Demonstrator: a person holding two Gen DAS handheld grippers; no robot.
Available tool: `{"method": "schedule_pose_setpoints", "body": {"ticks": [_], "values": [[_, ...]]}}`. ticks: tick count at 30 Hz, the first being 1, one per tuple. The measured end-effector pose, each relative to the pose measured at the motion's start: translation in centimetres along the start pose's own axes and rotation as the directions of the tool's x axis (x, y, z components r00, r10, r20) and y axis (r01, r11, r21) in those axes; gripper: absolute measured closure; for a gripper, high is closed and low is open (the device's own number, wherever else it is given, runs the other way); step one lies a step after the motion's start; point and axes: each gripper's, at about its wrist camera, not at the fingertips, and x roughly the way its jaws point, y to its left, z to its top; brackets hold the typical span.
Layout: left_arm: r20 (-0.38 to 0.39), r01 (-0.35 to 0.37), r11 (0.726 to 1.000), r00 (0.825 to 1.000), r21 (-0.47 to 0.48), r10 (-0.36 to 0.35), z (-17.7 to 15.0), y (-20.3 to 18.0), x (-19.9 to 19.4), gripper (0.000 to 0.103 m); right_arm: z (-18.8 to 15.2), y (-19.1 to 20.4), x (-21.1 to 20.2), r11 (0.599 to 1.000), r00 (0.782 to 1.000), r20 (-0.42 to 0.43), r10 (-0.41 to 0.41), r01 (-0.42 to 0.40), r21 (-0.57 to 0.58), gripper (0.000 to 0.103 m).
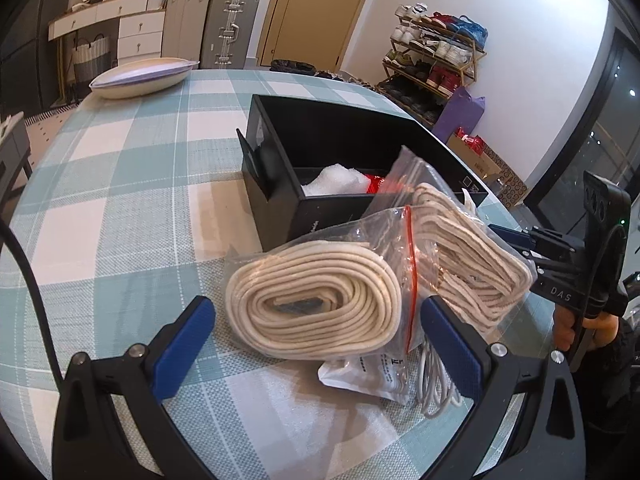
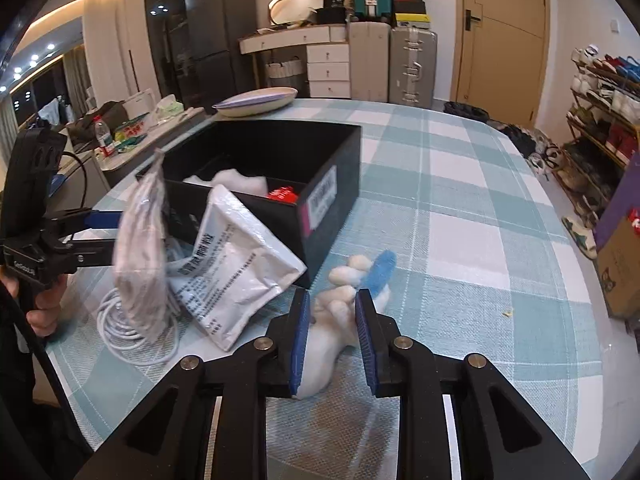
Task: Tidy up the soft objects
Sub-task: 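Grasp the bag of coiled cream rope with the left tool while the right tool lifts the plush, then carry the rope bag with the left tool while the right tool carries the plush over the box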
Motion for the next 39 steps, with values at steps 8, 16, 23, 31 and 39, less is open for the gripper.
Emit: {"method": "schedule_pose_setpoints", "body": {"ticks": [8, 16, 23, 31, 39], "values": [[-0.016, 0.007, 0.999, 1.000, -0.038, -0.008, 0.0, 0.2, 0.9, 0.000, -0.2, -0.5, 1.3, 0.999, 0.999, -0.040, 0.015, -0.014, 0.041, 0.057], [-0.020, -0.027, 0.999, 0.999, -0.018, 0.026, 0.0, -0.4, 1.3, 0.013, -0.1, -0.2, 1.9, 0.999, 0.999, -0.042, 0.028, -0.026, 0.048, 0.058], [-0.025, -0.063, 0.998, 0.998, 0.011, 0.064, 0.0, -0.6, 1.1, 0.032, -0.2, -0.2, 1.7, 0.998, 0.998, -0.029, 0.047, -0.046, 0.042, 0.071], [0.017, -0.092, 0.995, 0.996, 0.045, 0.092, 0.3, -0.9, 0.0, 0.040, 0.1, -0.3, 1.0, 0.999, 0.999, 0.009, 0.041, -0.041, 0.033, 0.077], [0.055, -0.104, 0.993, 0.993, 0.046, 0.102, 0.7, -0.7, -1.0, 0.040, 0.1, -0.7, 0.1, 0.999, 0.999, 0.035, 0.027, -0.029, 0.040, 0.077]]}}
